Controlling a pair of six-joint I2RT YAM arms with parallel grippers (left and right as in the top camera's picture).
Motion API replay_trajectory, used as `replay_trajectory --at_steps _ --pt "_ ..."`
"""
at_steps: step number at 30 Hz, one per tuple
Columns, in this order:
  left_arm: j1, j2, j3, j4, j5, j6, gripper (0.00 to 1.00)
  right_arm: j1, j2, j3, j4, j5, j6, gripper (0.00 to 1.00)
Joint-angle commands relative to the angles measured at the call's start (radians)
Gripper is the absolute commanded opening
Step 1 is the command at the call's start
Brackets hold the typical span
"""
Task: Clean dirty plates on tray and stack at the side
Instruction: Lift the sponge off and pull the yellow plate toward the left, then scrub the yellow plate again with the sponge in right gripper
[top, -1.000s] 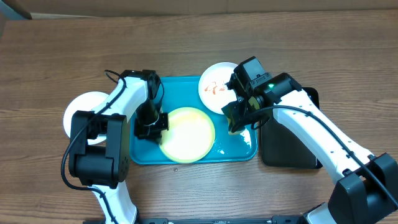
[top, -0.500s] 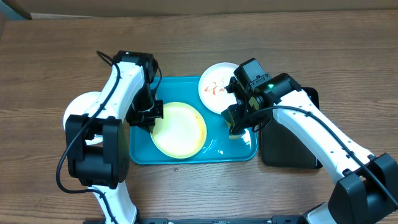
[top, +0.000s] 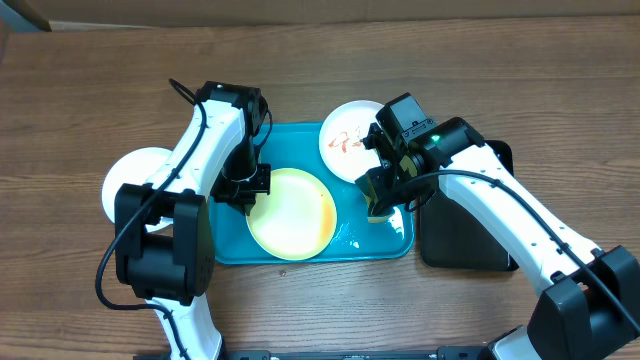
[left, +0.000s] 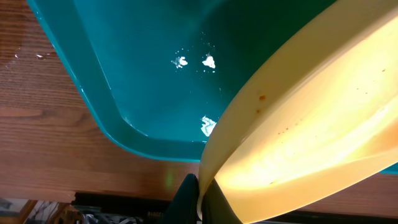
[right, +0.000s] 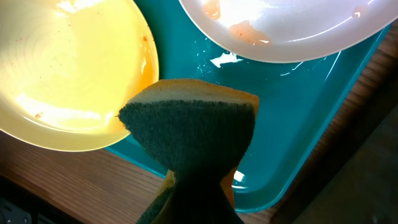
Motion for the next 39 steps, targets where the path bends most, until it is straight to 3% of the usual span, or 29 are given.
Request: replay_trajectory --at_steps 1,9,18,36,39 --pt "0.006 -0.03 0.008 0.006 -0.001 0.006 0.04 0.009 -0.004 0.013 0.008 -0.013 -0.026 0.04" --pt "-0.011 -0.03 0.008 0.009 0.012 0.016 0.04 0.086 -0.003 0.013 0.034 -0.013 -0.09 0.04" --pt "-0.039 -0.03 0.008 0.022 0.022 0.016 0.04 0.197 0.093 0.013 0.181 -0.012 -0.081 0.04" --pt "-0.042 -0.03 0.008 0.024 0.034 0.016 0.04 0.206 0.324 0.013 0.385 0.029 -0.047 0.04" --pt "-0.042 -0.03 0.008 0.024 0.036 0.016 0.04 0.206 0.34 0.013 0.412 0.192 0.086 0.04"
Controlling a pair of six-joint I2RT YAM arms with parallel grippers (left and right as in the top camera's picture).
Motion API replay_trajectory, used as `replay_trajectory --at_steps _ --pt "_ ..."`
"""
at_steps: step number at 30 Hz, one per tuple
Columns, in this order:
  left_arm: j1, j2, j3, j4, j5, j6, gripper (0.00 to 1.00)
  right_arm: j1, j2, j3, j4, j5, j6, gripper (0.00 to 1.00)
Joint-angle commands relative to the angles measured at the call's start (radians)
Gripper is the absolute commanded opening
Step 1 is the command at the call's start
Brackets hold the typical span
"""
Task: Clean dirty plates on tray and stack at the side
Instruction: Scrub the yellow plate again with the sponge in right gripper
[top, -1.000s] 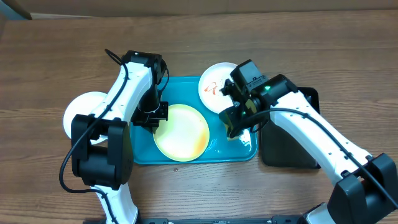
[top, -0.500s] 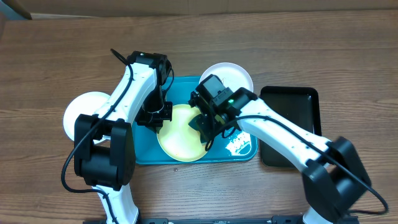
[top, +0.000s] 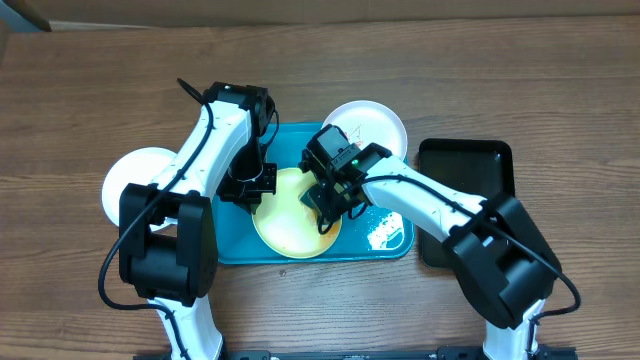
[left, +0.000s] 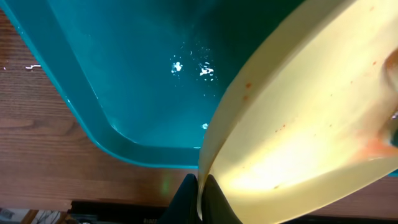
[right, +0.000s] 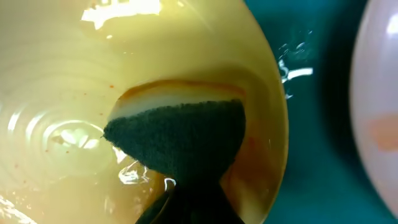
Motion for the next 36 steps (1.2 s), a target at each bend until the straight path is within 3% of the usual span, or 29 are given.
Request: replay_trajectory --at_steps 1,6,16,21,25,36 --pt "-0.008 -0.03 0.008 0.0 0.025 0.016 0.04 -0.002 0.027 0.013 0.021 0.187 0.153 0.04" --pt "-0.008 -0.03 0.008 0.0 0.025 0.016 0.04 -0.003 0.027 0.013 0.015 0.278 0.343 0.04" --pt "-0.008 -0.03 0.008 0.0 0.024 0.016 0.04 -0.003 0.026 0.016 -0.026 0.145 0.277 0.04" --pt "-0.008 -0.03 0.008 0.001 0.022 0.016 0.04 -0.003 -0.009 0.077 -0.099 0.185 0.28 0.04" --pt "-0.008 -0.03 0.008 0.001 0.021 0.016 0.04 -0.009 -0.06 0.149 -0.187 0.308 0.367 0.04" --pt "-0.007 -0.03 0.008 0.0 -0.005 0.016 0.04 -0.073 -0.105 0.172 -0.318 0.282 0.389 0.04"
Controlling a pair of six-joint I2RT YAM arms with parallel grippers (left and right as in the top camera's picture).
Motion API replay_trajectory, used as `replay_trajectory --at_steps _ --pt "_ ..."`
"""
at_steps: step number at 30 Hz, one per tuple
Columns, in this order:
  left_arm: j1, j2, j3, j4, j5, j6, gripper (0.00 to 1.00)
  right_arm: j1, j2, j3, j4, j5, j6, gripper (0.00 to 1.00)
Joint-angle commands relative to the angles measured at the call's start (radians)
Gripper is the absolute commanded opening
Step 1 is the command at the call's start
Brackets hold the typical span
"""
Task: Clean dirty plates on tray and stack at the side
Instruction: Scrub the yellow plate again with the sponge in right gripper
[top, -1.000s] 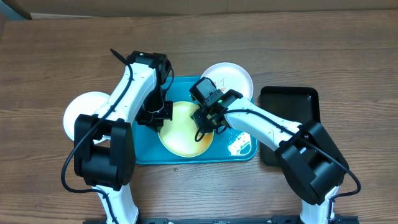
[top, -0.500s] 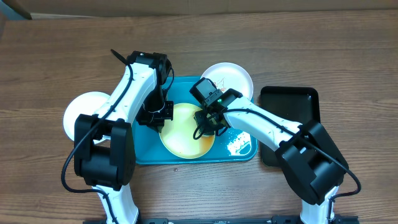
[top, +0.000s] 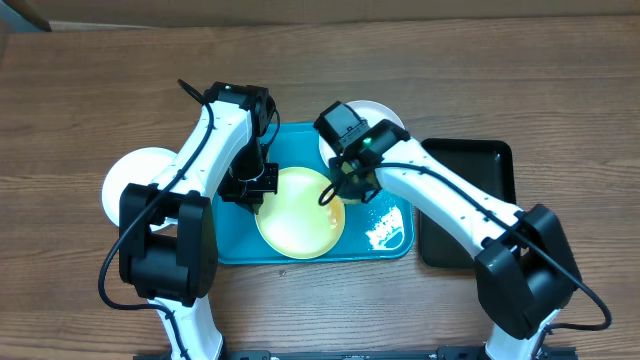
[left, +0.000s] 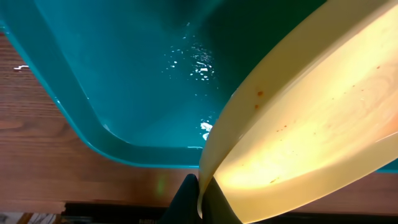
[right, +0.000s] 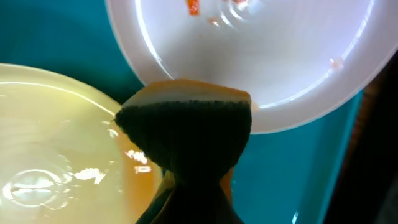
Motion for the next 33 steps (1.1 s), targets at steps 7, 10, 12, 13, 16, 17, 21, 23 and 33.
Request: replay_trajectory --at_steps 7,10,12,13,16,17,21,23,33 --pt "-0.006 -0.03 0.008 0.002 -0.021 0.014 0.04 -0.034 -0.026 0.021 -0.024 -0.281 -0.163 0.04" --pt "-0.006 -0.03 0.008 0.002 -0.021 0.012 0.04 -0.014 -0.024 0.01 -0.013 -0.294 -0.168 0.04" --pt "-0.006 -0.03 0.008 0.002 -0.021 0.012 0.04 0.002 -0.024 -0.012 0.013 -0.294 -0.168 0.04" --pt "-0.006 -0.03 0.008 0.002 -0.021 0.012 0.04 0.01 -0.023 -0.024 0.026 -0.294 -0.168 0.04" --pt "-0.006 -0.03 0.008 0.002 -0.021 0.012 0.04 0.023 -0.013 -0.054 0.069 -0.294 -0.163 0.04" --pt "-0.006 -0.03 0.008 0.002 -0.021 0.012 0.04 0.025 -0.006 -0.063 0.085 -0.294 -0.155 0.04" --pt "-0.006 -0.03 0.008 0.002 -0.021 0.012 0.04 0.025 0.028 -0.096 0.139 -0.293 -0.118 0.04" --pt "-0.006 -0.03 0.008 0.002 -0.021 0.012 0.04 0.025 0.044 -0.101 0.154 -0.29 -0.118 0.04" --pt "-0.006 -0.03 0.008 0.001 -0.021 0.012 0.04 0.013 0.11 -0.101 0.206 -0.091 -0.002 0.04"
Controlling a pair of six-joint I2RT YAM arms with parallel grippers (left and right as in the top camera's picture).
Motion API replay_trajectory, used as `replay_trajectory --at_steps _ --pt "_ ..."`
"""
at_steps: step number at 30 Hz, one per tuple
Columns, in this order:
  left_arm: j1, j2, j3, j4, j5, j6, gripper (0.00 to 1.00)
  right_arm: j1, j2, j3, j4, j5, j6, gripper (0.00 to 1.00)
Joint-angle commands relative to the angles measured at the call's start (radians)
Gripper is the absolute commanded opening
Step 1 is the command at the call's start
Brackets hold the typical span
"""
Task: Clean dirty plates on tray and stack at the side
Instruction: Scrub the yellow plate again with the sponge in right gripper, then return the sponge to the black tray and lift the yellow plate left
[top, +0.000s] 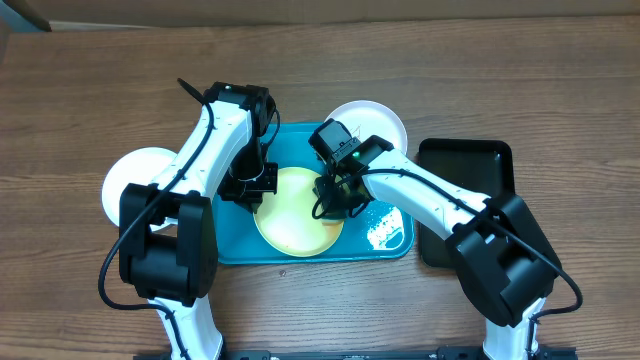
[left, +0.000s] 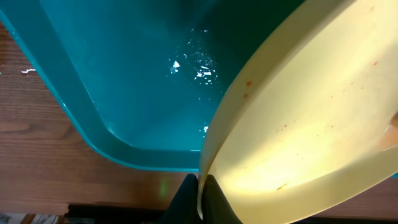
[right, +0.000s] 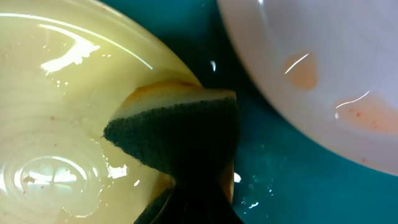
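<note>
A pale yellow plate (top: 295, 212) lies in the teal tray (top: 232, 245), its left rim pinched by my left gripper (top: 252, 192), which is shut on it; the wrist view shows the rim (left: 214, 143) between the jaws and small brown specks inside. My right gripper (top: 338, 200) is shut on a yellow and green sponge (right: 177, 127) that rests on the yellow plate's right edge (right: 74, 112), which is wet. A white plate (top: 370, 125) with reddish smears (right: 301, 73) sits at the tray's far right corner.
A clean white plate (top: 130, 180) lies on the wooden table left of the tray. A black tray (top: 465, 220) stands to the right. Water or foam glints on the teal tray's right part (top: 385, 230).
My right gripper moved with the sponge from the white plate's edge back down onto the yellow plate's right side. The left gripper keeps its hold on the yellow rim.
The sponge first hung over the tray's right part, off the yellow plate. Then it pressed on the plate's right inner side, later sat up by the white plate's rim, and now lies on the yellow plate again. The left gripper held the rim throughout.
</note>
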Motion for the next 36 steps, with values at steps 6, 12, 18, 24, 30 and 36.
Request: replay_trajectory --at_steps 6,12,18,24,30,36 --pt "-0.006 -0.03 0.008 -0.006 -0.007 0.012 0.04 -0.023 0.023 0.014 0.004 -0.039 -0.035 0.04" --pt "-0.006 -0.03 0.008 -0.007 -0.007 0.012 0.04 -0.024 0.023 0.065 -0.143 -0.031 -0.003 0.04" --pt "-0.006 -0.03 0.008 -0.007 -0.008 0.012 0.04 -0.076 -0.028 0.126 -0.279 0.09 0.156 0.04" --pt "-0.006 -0.031 0.01 0.004 -0.046 -0.013 0.04 -0.136 -0.138 0.128 -0.289 0.085 0.155 0.04" --pt "-0.006 -0.033 0.069 -0.011 -0.159 -0.087 0.04 -0.192 -0.217 0.128 -0.371 0.086 0.154 0.04" --pt "-0.006 -0.082 0.146 -0.044 -0.304 -0.183 0.04 -0.273 -0.254 0.127 -0.429 0.086 0.092 0.04"
